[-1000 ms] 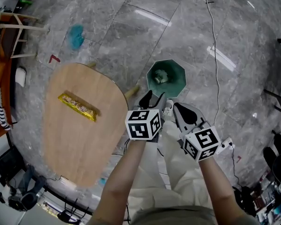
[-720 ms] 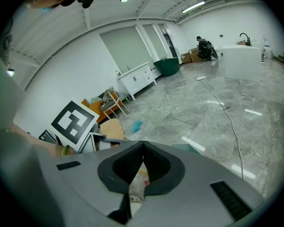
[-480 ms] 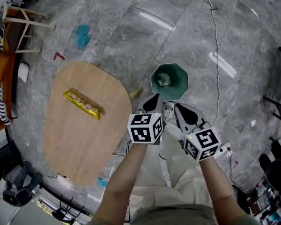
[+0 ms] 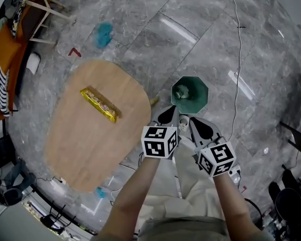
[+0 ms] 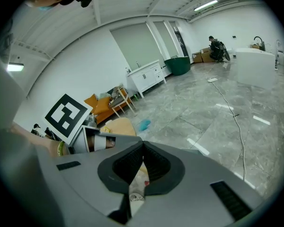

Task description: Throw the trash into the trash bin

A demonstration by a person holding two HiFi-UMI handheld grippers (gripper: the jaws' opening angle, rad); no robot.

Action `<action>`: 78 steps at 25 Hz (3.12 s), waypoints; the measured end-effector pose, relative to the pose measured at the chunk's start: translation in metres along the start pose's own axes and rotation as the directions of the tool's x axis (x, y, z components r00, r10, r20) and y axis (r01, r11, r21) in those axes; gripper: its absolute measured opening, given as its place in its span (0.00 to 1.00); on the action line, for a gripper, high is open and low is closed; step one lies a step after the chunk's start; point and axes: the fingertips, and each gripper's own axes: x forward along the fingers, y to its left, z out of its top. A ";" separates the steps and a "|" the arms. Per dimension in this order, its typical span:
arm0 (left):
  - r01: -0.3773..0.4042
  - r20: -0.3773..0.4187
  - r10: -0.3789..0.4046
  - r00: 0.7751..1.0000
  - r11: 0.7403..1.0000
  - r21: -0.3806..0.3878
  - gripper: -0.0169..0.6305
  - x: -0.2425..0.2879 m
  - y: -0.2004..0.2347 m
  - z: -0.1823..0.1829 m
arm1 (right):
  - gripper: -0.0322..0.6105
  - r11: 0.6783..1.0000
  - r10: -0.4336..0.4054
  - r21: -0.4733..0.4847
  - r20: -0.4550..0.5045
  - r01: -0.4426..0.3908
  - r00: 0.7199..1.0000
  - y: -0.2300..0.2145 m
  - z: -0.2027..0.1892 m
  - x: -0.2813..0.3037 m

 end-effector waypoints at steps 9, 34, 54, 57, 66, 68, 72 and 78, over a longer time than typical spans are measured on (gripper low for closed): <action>-0.015 0.047 0.017 0.999 0.998 -0.057 0.04 -0.045 0.003 0.017 | 0.06 0.996 0.043 -0.080 -0.014 -0.044 0.999 0.030 0.026 -0.011; -0.060 0.168 0.087 0.982 0.985 -0.159 0.04 -0.165 -0.029 0.065 | 0.06 0.951 0.157 -0.269 -0.003 -0.152 0.988 0.104 0.109 -0.076; -0.110 0.288 0.142 0.947 0.986 -0.123 0.04 -0.235 -0.064 0.105 | 0.06 0.905 0.262 -0.359 0.053 -0.227 0.964 0.144 0.159 -0.126; -0.128 0.310 0.164 0.936 0.983 -0.134 0.04 -0.244 -0.064 0.104 | 0.06 0.893 0.281 -0.379 0.052 -0.241 0.958 0.147 0.159 -0.131; -0.171 0.352 0.225 0.908 0.969 -0.179 0.04 -0.267 -0.059 0.101 | 0.06 0.863 0.323 -0.423 0.045 -0.275 0.945 0.160 0.164 -0.139; -0.175 0.354 0.233 0.906 0.967 -0.187 0.04 -0.269 -0.058 0.098 | 0.06 0.859 0.330 -0.427 0.039 -0.283 0.943 0.163 0.162 -0.138; -0.182 0.359 0.247 0.900 0.962 -0.204 0.04 -0.276 -0.057 0.094 | 0.06 0.850 0.344 -0.433 0.026 -0.300 0.938 0.171 0.161 -0.138; -0.202 0.359 0.282 0.890 0.949 -0.243 0.04 -0.286 -0.043 0.086 | 0.06 0.838 0.362 -0.438 0.001 -0.325 0.932 0.182 0.156 -0.132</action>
